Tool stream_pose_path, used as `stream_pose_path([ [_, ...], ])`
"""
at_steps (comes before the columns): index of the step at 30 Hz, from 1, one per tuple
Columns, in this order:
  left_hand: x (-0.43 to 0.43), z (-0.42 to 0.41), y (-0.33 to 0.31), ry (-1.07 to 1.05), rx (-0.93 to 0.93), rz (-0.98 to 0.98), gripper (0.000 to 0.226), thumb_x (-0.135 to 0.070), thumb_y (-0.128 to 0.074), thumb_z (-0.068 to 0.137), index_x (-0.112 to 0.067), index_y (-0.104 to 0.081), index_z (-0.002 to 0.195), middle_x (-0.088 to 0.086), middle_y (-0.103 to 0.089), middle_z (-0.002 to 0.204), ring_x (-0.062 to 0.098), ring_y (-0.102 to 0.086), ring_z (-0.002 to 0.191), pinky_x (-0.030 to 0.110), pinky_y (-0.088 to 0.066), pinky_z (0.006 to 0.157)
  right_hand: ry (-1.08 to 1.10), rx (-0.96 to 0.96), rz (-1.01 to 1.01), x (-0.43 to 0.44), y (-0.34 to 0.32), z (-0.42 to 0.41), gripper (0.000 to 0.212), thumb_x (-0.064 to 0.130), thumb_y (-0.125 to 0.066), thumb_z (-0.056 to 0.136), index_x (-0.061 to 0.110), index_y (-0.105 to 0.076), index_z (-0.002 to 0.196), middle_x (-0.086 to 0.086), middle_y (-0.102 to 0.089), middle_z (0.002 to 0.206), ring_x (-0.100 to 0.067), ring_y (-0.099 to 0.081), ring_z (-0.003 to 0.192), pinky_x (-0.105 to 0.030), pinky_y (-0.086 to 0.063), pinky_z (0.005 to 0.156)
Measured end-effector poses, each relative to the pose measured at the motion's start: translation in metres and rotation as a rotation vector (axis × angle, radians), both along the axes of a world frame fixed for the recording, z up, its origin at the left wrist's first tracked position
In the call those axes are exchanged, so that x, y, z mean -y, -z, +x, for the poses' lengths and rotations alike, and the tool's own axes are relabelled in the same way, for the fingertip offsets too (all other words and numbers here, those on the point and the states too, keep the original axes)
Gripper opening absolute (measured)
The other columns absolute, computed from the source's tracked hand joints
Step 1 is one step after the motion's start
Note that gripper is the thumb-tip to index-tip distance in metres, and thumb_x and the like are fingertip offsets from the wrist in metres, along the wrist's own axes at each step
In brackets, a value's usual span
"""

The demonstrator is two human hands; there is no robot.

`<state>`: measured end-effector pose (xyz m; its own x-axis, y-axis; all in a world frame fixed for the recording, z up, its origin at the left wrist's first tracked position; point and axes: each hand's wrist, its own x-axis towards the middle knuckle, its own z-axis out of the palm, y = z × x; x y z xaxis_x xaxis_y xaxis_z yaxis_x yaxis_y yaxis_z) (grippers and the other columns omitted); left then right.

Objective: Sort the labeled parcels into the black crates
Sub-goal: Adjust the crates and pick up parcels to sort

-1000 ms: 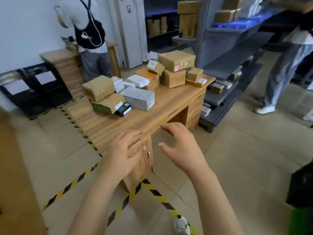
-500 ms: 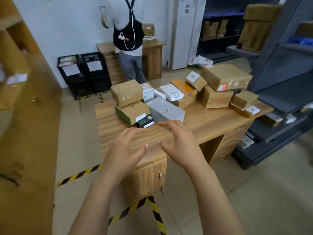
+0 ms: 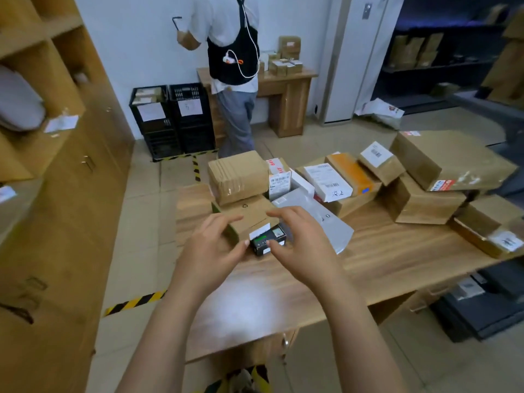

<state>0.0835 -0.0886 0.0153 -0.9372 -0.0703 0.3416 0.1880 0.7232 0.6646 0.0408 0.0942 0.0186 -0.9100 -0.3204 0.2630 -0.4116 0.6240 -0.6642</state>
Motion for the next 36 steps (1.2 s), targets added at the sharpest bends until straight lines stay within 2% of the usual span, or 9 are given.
stream_pose_path([
  [3,0.018,-0.047,-0.005,0.001,-0.033,0.028,0.039,-0.016,-0.076,0.081,-0.023,-0.064,0.118,-0.017,-0.058,0.115,-0.004,-0.050,0.109,-0.001,-0.030,0.090,-0.033,-0.021,0.017,0.022,-0.006,-0.050,0.048,0.014,-0.069,0.082,0.026,-0.056,0.127,0.007,-0.053,0.126,-0.011,-0.048,0.119,-0.026,-0.041,0.097],
  [11,0.057,-0.138,0.001,-0.017,-0.029,0.010,0.040,-0.014,-0.076,0.080,-0.023,-0.064,0.116,-0.013,-0.058,0.111,0.000,-0.052,0.104,-0.002,-0.029,0.087,-0.037,0.029,0.030,0.051,0.005,-0.136,0.047,0.015,-0.070,0.082,0.025,-0.057,0.126,0.008,-0.053,0.119,-0.013,-0.050,0.113,-0.026,-0.042,0.094],
  [13,0.062,-0.153,0.009,-0.022,-0.003,0.002,0.039,-0.016,-0.076,0.080,-0.026,-0.064,0.116,-0.014,-0.058,0.111,0.002,-0.053,0.105,0.003,-0.033,0.089,-0.041,0.066,0.038,0.054,0.010,-0.152,0.047,0.017,-0.070,0.083,0.027,-0.056,0.127,0.012,-0.050,0.119,-0.012,-0.049,0.114,-0.025,-0.041,0.095],
  [18,0.072,-0.199,0.033,-0.121,0.125,0.010,0.052,-0.027,-0.074,0.081,-0.028,-0.055,0.130,-0.008,-0.055,0.127,0.013,-0.052,0.118,0.032,-0.043,0.098,-0.033,0.121,0.074,0.063,0.026,-0.204,0.047,0.021,-0.068,0.085,0.027,-0.054,0.129,0.008,-0.045,0.130,-0.010,-0.045,0.120,-0.021,-0.038,0.092],
  [22,0.077,-0.236,0.046,-0.228,0.247,0.047,0.067,-0.036,-0.071,0.084,-0.034,-0.040,0.142,-0.005,-0.040,0.142,0.015,-0.036,0.132,0.034,-0.033,0.107,0.022,0.161,0.097,0.067,0.038,-0.256,0.049,0.031,-0.063,0.091,0.028,-0.047,0.137,0.002,-0.037,0.142,-0.015,-0.036,0.132,-0.032,-0.041,0.101],
  [27,0.079,-0.264,0.063,-0.304,0.435,-0.033,0.073,-0.050,-0.063,0.087,-0.036,-0.026,0.150,-0.007,-0.011,0.160,0.019,-0.009,0.144,0.041,-0.019,0.115,-0.039,0.273,0.160,0.080,0.065,-0.301,0.053,0.037,-0.059,0.093,0.028,-0.041,0.143,-0.005,-0.025,0.156,-0.024,-0.024,0.143,-0.040,-0.030,0.111],
  [30,0.078,-0.271,0.072,-0.320,0.558,0.171,0.073,-0.053,-0.060,0.088,-0.041,-0.024,0.150,-0.004,0.004,0.163,0.025,-0.004,0.149,0.043,-0.015,0.117,-0.051,0.345,0.151,0.087,0.078,-0.307,0.052,0.041,-0.057,0.095,0.034,-0.040,0.144,-0.005,-0.014,0.161,-0.027,-0.016,0.147,-0.044,-0.026,0.114],
  [33,0.073,-0.272,0.076,-0.281,0.539,0.375,0.067,-0.050,-0.061,0.089,-0.044,-0.029,0.148,0.001,-0.003,0.163,0.019,-0.008,0.149,0.037,-0.016,0.116,-0.037,0.363,0.081,0.090,0.080,-0.304,0.049,0.039,-0.059,0.094,0.038,-0.045,0.140,-0.005,-0.016,0.160,-0.028,-0.020,0.145,-0.046,-0.031,0.114],
  [36,0.072,-0.267,0.074,-0.298,0.435,0.378,0.065,-0.041,-0.063,0.091,-0.044,-0.030,0.146,0.000,-0.012,0.162,0.016,-0.012,0.148,0.036,-0.019,0.115,0.009,0.348,0.001,0.091,0.071,-0.296,0.054,0.031,-0.066,0.090,0.037,-0.045,0.139,-0.005,-0.023,0.155,-0.024,-0.024,0.143,-0.038,-0.033,0.109],
])
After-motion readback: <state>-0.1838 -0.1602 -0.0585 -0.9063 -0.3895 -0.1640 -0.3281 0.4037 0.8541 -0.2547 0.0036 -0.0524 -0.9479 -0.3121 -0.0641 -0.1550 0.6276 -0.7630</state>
